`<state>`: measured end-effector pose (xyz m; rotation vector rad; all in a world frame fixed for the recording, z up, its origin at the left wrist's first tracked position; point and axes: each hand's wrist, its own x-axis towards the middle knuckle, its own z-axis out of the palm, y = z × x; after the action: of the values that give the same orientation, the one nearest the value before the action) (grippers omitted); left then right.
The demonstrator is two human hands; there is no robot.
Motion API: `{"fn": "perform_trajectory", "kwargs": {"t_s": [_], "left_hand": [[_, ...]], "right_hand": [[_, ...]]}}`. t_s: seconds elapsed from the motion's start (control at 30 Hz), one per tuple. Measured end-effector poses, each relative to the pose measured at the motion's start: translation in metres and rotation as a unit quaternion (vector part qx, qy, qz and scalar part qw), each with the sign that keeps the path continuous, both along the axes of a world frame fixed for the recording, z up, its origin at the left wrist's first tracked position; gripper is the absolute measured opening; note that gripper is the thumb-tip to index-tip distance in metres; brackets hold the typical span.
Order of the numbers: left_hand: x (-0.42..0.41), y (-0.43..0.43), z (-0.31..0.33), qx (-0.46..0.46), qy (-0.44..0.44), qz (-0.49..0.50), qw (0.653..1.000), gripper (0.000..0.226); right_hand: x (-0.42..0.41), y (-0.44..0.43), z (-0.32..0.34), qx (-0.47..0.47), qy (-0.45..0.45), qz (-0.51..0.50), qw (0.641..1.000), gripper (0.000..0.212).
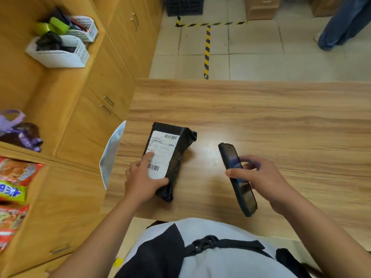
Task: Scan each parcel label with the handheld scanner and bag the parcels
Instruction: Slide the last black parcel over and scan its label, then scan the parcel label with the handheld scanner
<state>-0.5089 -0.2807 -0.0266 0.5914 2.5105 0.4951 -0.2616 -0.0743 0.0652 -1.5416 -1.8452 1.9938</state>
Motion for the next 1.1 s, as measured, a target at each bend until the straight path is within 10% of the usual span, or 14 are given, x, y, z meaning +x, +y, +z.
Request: {"fn": "perform_trajectory", "kwargs": {"t_s": [0.43, 0.8, 1.1], "left_hand": [[-0.188, -0.095, -0.02, 0.21, -0.186, 0.227, 0.933, 0.085], [-0.247, -0.124, -0.089, 0.101, -0.437, 0.217, 0.867, 0.028], [-0.259, -0.101, -0.124, 0.032, -0.281, 0.247, 0.927, 0.096]], "right_hand": [[-0.127, -0.075, 0.01, 0.057, -0.053, 0.003, 0.997, 0.053], [-0.148, -0.117, 0.015, 0.059, -0.089, -0.027, 0.994, 0.082], [-0.131, -0.126, 0.014, 0.067, -0.087, -0.069, 0.991, 0.077]]}}
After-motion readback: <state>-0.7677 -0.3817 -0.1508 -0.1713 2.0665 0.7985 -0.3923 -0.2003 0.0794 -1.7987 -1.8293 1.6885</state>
